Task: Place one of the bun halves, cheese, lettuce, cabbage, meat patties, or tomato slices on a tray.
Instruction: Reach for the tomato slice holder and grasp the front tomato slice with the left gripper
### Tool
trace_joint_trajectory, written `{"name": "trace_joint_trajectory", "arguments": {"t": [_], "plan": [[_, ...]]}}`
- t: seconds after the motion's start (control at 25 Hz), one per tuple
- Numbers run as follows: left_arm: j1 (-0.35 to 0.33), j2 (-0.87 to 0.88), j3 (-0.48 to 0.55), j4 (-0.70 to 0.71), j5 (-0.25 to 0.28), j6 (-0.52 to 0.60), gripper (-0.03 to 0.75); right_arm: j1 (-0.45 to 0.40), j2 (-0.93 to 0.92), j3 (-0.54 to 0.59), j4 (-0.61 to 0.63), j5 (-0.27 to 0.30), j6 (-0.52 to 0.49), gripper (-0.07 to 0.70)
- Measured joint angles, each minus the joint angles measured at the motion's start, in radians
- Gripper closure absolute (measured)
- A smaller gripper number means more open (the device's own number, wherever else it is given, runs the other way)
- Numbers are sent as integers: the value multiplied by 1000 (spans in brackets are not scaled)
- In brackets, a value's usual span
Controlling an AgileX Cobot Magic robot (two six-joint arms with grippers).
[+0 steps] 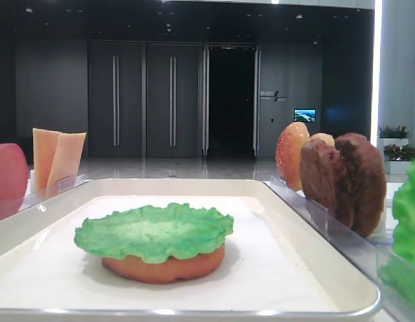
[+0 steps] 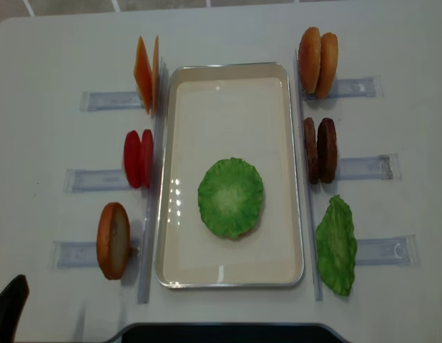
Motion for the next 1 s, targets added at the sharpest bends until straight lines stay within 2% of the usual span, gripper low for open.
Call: {"name": "trace_joint_trajectory", "arguments": {"t": [0.44, 0.56, 0.76, 1.0], "plan": [[0, 0, 0, 0, 0, 0, 169, 0, 0, 0, 0, 0, 0, 160], [0, 11, -6, 0, 17, 0, 171, 0, 0, 0, 0, 0, 0, 160], [0, 103, -31, 0, 40, 0, 171, 0, 0, 0, 0, 0, 0, 161], [0, 253, -34, 0, 43, 0, 171, 0, 0, 0, 0, 0, 0, 161]]}}
